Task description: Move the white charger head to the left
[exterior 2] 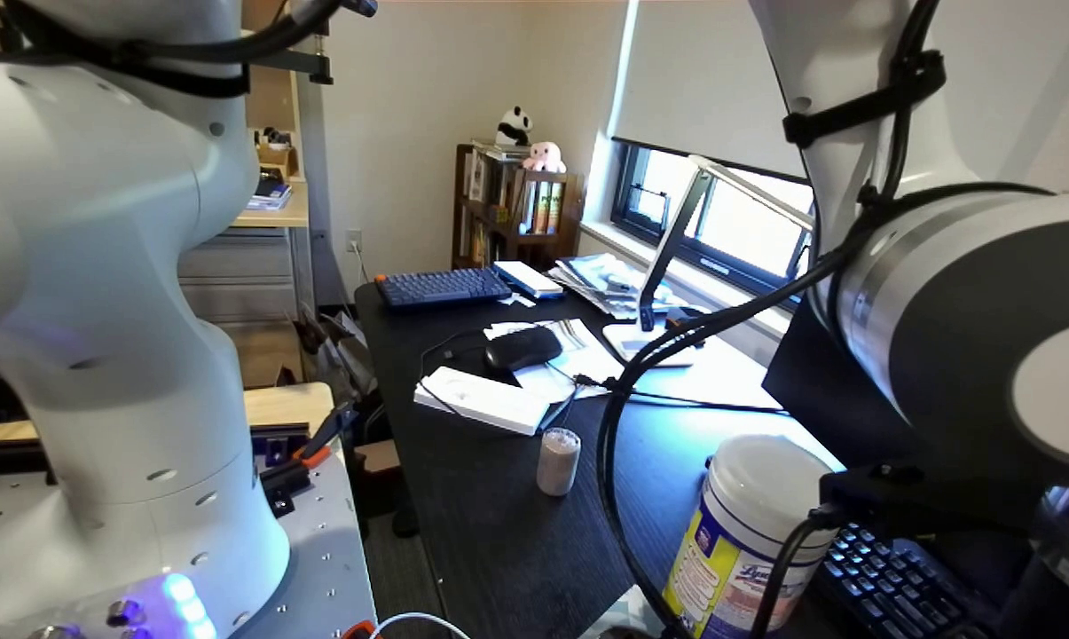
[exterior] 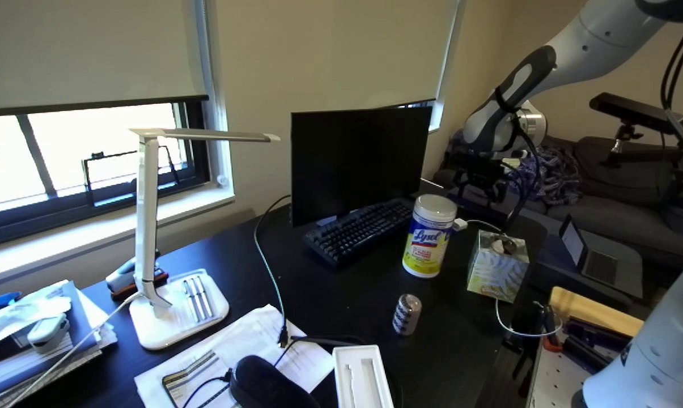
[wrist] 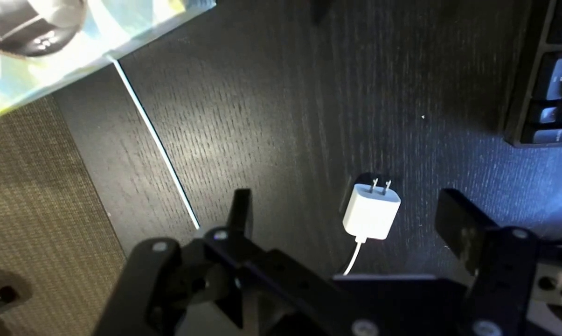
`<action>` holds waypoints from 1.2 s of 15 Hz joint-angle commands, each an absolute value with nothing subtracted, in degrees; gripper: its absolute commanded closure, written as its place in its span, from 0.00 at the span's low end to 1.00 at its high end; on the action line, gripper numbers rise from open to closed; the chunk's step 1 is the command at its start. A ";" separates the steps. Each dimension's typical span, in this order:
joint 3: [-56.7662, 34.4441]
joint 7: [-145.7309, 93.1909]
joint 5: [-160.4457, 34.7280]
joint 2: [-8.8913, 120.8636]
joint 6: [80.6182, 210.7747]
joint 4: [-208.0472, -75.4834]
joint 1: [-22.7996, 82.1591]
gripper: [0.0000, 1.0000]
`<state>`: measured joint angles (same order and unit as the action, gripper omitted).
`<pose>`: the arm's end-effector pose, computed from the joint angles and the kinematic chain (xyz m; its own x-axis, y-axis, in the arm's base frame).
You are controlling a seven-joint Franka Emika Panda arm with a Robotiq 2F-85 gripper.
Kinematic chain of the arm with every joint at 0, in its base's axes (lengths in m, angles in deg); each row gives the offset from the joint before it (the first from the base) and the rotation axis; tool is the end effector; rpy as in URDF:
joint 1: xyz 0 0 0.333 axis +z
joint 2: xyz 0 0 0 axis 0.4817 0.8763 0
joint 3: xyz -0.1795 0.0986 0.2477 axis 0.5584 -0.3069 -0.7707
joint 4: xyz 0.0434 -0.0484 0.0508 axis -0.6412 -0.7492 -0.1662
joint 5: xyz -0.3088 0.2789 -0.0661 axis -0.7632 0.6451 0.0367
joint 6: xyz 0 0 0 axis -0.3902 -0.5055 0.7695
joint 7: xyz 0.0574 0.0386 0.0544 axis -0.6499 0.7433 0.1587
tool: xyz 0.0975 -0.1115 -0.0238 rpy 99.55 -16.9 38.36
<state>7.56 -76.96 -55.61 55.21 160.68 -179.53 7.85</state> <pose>0.4052 -0.3962 0.1927 -0.2009 -0.9744 0.1005 -0.9794 0.1979 -0.0393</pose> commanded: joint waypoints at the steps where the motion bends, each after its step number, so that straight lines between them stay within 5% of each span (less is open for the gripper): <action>1: 8.63 -76.36 -54.84 55.47 160.57 -179.33 8.96 0.00; 9: 7.98 -80.15 -47.98 67.19 143.07 -159.97 6.83 0.00; 18: 9.04 -87.05 -47.47 82.38 148.64 -146.85 4.79 0.00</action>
<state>8.73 -84.30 -48.43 77.66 148.91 -151.97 5.49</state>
